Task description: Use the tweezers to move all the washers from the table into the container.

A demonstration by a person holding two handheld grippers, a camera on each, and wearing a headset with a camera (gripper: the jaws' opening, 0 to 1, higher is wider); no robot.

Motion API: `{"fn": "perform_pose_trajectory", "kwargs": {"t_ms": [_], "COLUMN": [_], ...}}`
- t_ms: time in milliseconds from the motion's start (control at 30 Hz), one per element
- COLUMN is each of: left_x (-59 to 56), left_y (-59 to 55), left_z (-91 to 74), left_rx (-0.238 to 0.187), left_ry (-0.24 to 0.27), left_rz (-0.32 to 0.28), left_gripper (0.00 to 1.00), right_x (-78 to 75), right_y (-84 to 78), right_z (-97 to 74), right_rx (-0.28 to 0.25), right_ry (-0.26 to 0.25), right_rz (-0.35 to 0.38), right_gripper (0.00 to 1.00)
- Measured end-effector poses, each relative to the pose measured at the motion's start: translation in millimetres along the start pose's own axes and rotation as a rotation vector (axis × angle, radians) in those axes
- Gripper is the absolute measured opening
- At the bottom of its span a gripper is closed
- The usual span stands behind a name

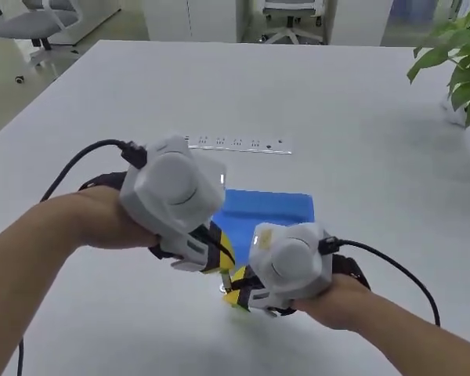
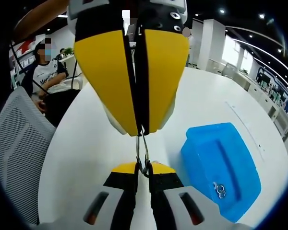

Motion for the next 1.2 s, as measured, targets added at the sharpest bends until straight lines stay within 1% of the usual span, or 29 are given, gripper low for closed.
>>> {"fn": "perform_pose_trajectory", "kwargs": {"t_ms": [533,700,833,1200], "left_x": [2.5,5.5,8.2,16.9], "left_y": [13.2,18.6,23.6,30.1], "left_z": [-14.2,-18.0,-21.6,-30.8], "left_rx": [-0.006,-0.002,-0.009,-0.005], "left_ry": [0.008,0.007,0.016,0.026], "left_rz": [0.027,0.041,0.049,0.068], "left_gripper": [0.05,0.05,0.05,0.05], "right_x": [-0.2,-1.8,-3.0,-9.0], "right_y": [13.7,17.4,21.7,31.5], "right_z": [-15.1,-20.4,-25.2,-34.1], "right_rx": [-0.014,-0.017,-0.022,-0.040], "right_ry": [-0.022,-0.028,-0.036,-0.059], "right_rz": [-0.021,-0.025,-0.029,-0.042], "right_gripper": [0.10,0.10,0.10,0.10]}}
Point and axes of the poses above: the centre of the closed fingertips' face, and the gripper's own axes: z roughly forward along the fingers, x roughly to its left, y roughly out of its top, the point moved 8 cm from there along -z, roughly backward along the fingers, and after that the axes turned 14 degrees about z, right-handed, at the moved point
